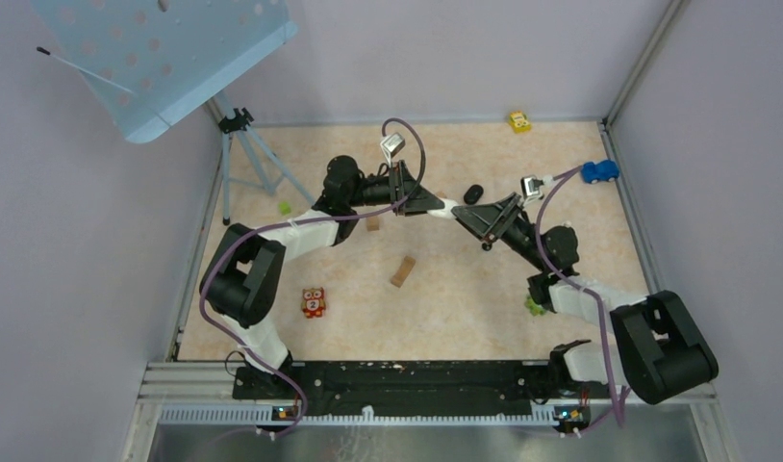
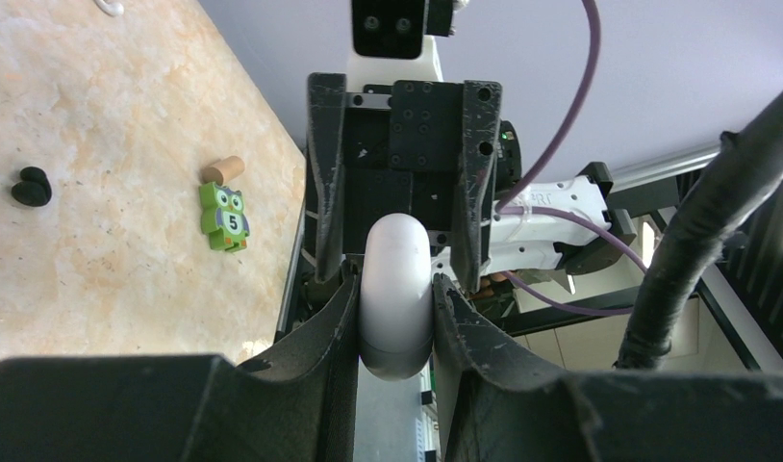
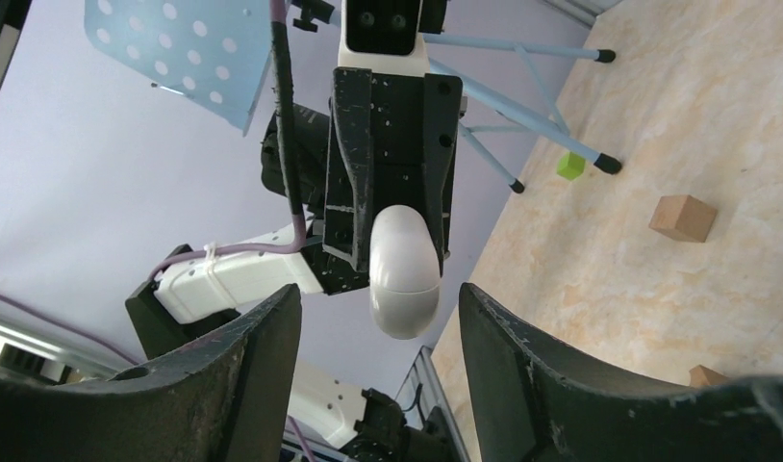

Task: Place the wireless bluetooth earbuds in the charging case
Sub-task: Pass from the left arm to the right

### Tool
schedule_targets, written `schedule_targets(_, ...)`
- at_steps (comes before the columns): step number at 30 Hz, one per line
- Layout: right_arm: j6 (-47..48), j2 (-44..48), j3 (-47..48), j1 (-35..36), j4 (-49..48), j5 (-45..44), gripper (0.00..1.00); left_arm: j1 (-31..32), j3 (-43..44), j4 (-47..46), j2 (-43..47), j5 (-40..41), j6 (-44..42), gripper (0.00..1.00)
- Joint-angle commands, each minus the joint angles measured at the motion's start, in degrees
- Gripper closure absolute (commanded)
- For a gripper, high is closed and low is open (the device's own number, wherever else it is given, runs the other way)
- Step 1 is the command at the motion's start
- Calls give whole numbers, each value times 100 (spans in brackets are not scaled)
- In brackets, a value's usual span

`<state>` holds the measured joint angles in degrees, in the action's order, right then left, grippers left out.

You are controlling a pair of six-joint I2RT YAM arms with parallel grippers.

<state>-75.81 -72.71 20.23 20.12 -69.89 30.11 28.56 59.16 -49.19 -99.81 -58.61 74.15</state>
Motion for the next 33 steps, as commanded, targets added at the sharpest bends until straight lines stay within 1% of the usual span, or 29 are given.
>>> schedule_targets(1,320,274,42,25,133,-104,40,4,232,-14,296,39,-251,100)
schedule_targets(6,278,287,89,34,173,-26,42,5,272,22,299,15,-245,100)
schedule_targets(13,294,350,95,72,200,30,49,12,208,71,385,43,-297,100)
schedule_targets(16,382,477,63,101,358,-86,51,10,214,57,369,13,-278,100)
schedule_targets(19,434,531,95,115,442,-141,51,10,261,145,378,-3,-327,100)
schedule_targets(23,463,355,297,124,437,27,49,17,247,146,427,44,-331,100)
schedule_targets(27,413,202,344,178,250,48,49,15,253,130,438,31,-315,100)
schedule_targets(31,278,60,297,194,-105,38,52,11,248,151,440,27,-322,100)
schedule_targets(33,221,-17,308,212,-239,63,55,10,246,153,437,23,-325,100)
